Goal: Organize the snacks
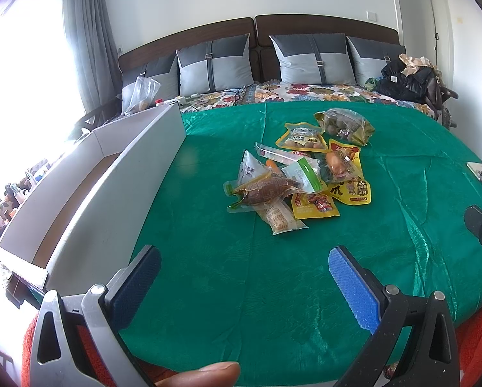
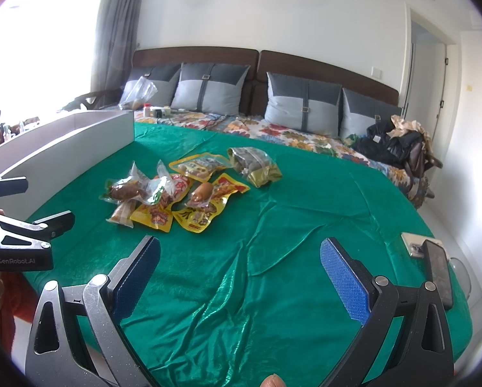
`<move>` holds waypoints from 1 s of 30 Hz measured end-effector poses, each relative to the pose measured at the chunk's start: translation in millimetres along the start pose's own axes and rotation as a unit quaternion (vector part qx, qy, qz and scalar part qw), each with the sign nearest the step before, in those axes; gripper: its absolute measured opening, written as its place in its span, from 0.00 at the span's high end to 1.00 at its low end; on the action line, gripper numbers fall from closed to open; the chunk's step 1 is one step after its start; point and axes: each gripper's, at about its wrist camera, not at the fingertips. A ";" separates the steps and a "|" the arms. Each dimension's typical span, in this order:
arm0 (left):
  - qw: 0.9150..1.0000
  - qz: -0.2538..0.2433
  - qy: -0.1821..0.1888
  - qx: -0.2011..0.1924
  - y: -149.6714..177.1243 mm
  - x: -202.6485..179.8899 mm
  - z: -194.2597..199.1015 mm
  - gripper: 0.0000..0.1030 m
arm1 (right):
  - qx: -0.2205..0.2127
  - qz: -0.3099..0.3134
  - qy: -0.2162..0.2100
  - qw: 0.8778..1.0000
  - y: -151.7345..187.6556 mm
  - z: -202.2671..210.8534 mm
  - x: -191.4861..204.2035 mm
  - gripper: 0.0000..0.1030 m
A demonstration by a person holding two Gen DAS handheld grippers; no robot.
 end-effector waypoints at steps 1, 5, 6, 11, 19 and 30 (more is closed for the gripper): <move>1.000 0.000 0.000 0.000 0.1 0.1 -0.1 0.00 | 0.000 0.000 0.000 1.000 0.0 0.0 0.0 0.02; 1.000 0.000 0.000 0.001 0.3 0.0 -1.1 0.00 | 0.000 0.000 0.000 1.000 0.1 0.1 0.3 0.02; 1.000 0.000 0.000 0.002 0.8 0.5 -1.4 0.00 | 0.000 0.000 0.000 1.000 0.8 0.2 1.1 0.02; 1.000 0.002 -0.001 0.006 2.5 1.3 -3.0 0.00 | 0.001 0.000 0.000 1.000 0.5 0.2 1.0 0.02; 1.000 0.001 0.006 0.029 5.4 1.5 -14.4 0.00 | 0.006 -0.002 -0.004 1.000 8.6 -1.6 4.9 0.02; 0.988 0.045 0.029 0.141 26.6 26.5 -81.0 0.00 | 0.136 -0.042 -0.012 0.990 35.8 -45.4 -14.5 0.02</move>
Point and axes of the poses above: each gripper's, at about its wrist camera, not at the fingertips, and z roughly against the way its jaws point, x to its left, y to its underside, and after that the axes turned 7 degrees about y, right-handed
